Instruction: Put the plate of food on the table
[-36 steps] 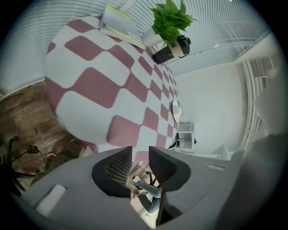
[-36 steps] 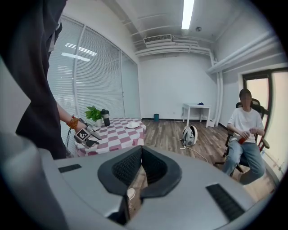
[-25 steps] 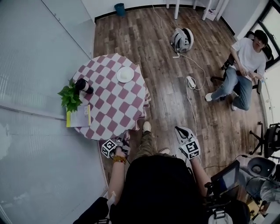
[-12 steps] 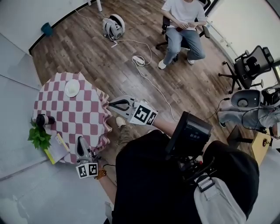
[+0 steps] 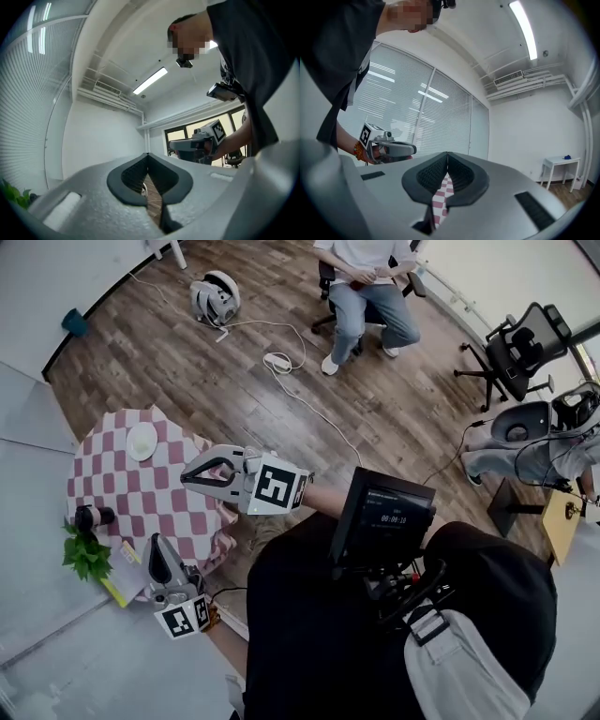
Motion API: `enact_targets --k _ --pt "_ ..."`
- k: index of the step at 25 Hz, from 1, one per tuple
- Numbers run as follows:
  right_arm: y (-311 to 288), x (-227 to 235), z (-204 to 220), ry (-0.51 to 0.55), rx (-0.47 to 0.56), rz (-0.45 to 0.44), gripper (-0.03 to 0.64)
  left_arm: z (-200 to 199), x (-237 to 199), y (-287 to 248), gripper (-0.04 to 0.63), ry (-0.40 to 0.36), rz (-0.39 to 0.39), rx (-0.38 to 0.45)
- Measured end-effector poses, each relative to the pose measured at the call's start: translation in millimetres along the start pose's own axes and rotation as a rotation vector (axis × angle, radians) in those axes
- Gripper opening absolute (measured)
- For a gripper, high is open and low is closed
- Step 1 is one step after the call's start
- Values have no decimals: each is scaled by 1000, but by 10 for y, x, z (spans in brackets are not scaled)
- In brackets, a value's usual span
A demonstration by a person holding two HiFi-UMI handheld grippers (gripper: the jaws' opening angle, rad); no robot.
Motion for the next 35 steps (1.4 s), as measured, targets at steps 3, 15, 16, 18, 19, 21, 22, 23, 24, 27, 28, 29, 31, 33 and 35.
enact_targets --k 3,15,16,18,19,21,22,23,24,27,28,29,31,33,35 --pt "-25 24 -36 9 11 -6 11 -71 47 -87 6 -33 18 19" --pt "-22 0 262 36 5 -30 11 168 145 -244 6 -29 11 -10" --pt "-27 -5 293 33 2 -35 11 193 148 -253 6 -30 10 -16" --pt "-41 -21 358 32 -4 -48 11 246 156 -256 6 -37 1 -29" --pt "-44 -29 393 40 -11 -57 11 274 162 -255 6 -42 -6 -35" --pt "-14 -32 471 65 -34 -66 11 337 189 -268 6 -47 -11 -46" --pt "15 -24 512 72 -45 -61 11 370 206 -284 6 -47 -11 -48" --pt "41 -13 553 76 -51 -56 11 401 220 -300 6 -45 -12 -49" --pt "58 0 596 76 -55 -52 9 430 228 -309 6 -41 -19 -47" --pt "54 4 759 65 -73 -55 9 530 211 -286 6 -22 -47 -43" --pt "47 0 822 56 -84 -58 9 579 203 -268 6 -17 -56 -52" --pt "39 -2 885 46 -92 -62 11 630 199 -253 6 -15 -62 -68" --pt "20 -2 998 33 -101 -69 9 715 192 -241 6 -20 -68 -97" --pt "1 -7 1096 14 -112 -64 9 808 178 -232 6 -14 -73 -117" --pt "0 -3 1175 -2 -123 -59 9 905 184 -235 6 -2 -79 -127"
Point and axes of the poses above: the fingertips, and each gripper's own axes: y backward along the fingers, x to its right, z out of its underside, the point moved 9 cm from there along y, backward along the fingers, and after that the axes turned 2 degrees about z, right-handed, at the moved point
